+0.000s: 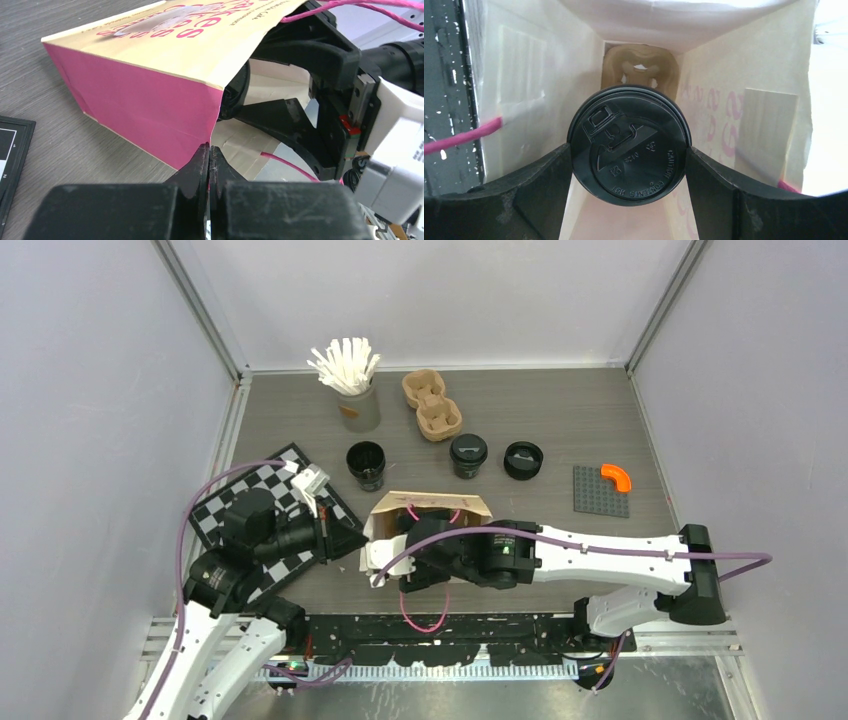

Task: Pack the takeout coffee

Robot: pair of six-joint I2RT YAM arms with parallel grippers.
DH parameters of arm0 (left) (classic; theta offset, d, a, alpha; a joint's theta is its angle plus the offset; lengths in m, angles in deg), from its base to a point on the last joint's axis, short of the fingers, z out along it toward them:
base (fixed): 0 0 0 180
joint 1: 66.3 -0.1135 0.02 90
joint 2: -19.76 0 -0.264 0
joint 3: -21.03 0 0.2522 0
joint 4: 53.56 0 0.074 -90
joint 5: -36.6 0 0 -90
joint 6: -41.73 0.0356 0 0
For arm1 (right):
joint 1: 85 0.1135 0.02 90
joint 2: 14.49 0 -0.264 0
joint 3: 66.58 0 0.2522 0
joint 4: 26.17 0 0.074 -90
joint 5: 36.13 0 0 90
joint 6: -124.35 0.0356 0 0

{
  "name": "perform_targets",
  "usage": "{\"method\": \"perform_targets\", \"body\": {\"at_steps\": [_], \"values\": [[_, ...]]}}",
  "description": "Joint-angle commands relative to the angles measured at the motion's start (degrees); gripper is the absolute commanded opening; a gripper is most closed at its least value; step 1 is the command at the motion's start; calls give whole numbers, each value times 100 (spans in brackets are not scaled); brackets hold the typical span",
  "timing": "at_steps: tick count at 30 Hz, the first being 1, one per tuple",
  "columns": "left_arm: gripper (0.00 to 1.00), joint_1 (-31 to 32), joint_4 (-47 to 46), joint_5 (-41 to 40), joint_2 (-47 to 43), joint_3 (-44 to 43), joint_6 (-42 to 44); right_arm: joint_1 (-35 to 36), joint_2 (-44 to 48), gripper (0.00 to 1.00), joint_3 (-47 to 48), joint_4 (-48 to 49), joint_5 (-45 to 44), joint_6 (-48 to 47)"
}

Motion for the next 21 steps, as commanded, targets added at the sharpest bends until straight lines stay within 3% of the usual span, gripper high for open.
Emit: {"method": "perform_targets", "body": {"at_steps": [1,13,16,21], "values": [[0,13,-289,224,-124,46,75,-178,-39,71,157,535,230,-429],[0,5,-107,16,-282,102,19,-604,-13,71,-376,929,718,-1244],[12,9,47,-288,-251,30,-137,-603,24,71,-507,1117,789,-1215],[25,17,136,-473,-231,9,-294,-602,46,71,-659,1301,820,-1243]]}}
